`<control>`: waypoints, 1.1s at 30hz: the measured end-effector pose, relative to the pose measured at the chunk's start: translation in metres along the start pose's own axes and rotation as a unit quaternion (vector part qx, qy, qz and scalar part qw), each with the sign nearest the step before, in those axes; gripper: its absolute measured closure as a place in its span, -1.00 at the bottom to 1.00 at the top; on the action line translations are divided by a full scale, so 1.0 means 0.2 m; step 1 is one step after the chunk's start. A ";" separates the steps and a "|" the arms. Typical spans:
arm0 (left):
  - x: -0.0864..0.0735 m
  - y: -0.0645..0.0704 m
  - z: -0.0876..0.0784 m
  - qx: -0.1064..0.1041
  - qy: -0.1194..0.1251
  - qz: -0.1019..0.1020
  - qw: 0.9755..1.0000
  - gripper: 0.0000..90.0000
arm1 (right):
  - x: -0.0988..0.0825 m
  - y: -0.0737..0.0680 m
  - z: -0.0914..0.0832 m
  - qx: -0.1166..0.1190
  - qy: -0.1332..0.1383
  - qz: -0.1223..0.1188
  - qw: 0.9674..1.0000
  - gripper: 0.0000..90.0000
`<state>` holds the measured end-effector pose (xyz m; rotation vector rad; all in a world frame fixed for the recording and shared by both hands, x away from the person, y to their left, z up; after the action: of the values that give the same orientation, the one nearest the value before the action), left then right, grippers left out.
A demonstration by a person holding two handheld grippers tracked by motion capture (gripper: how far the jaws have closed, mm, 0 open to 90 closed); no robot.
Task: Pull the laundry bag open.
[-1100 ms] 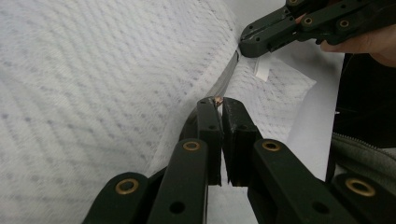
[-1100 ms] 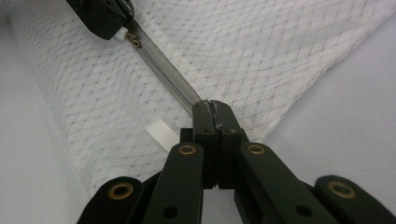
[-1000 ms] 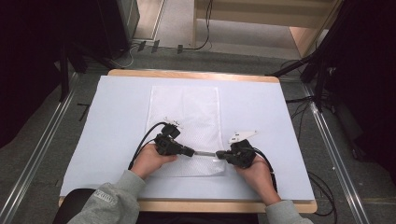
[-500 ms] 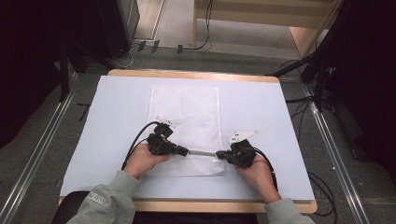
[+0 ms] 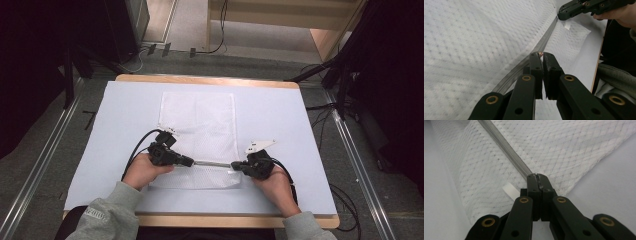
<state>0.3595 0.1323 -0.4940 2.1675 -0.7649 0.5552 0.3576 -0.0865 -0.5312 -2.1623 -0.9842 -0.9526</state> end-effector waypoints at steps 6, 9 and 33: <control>-0.02 -0.01 -0.02 0.001 -0.004 0.004 1.000 0.95 | 0.00 0.00 0.00 -0.001 0.000 0.001 1.000 1.00; -0.02 -0.02 -0.05 0.001 -0.002 0.001 1.000 0.95 | 0.00 0.00 0.00 0.000 0.000 0.001 1.000 1.00; -0.13 -0.16 -0.31 0.023 0.016 -0.009 1.000 0.95 | 0.00 0.01 0.00 0.004 0.004 0.007 1.000 1.00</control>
<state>0.3523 0.2057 -0.4874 2.2008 -0.7204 0.6016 0.3586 -0.0870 -0.5317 -2.1551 -0.9660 -0.9490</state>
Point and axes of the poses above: each handheld gripper's, and its own axes: z roughly forward along the jaws, x roughly out of its top, y roughly to its right, the point moved 8 cm from there along z, roughly forward along the jaws, and after that the axes turned 9 degrees about y, right-handed, at the moved point
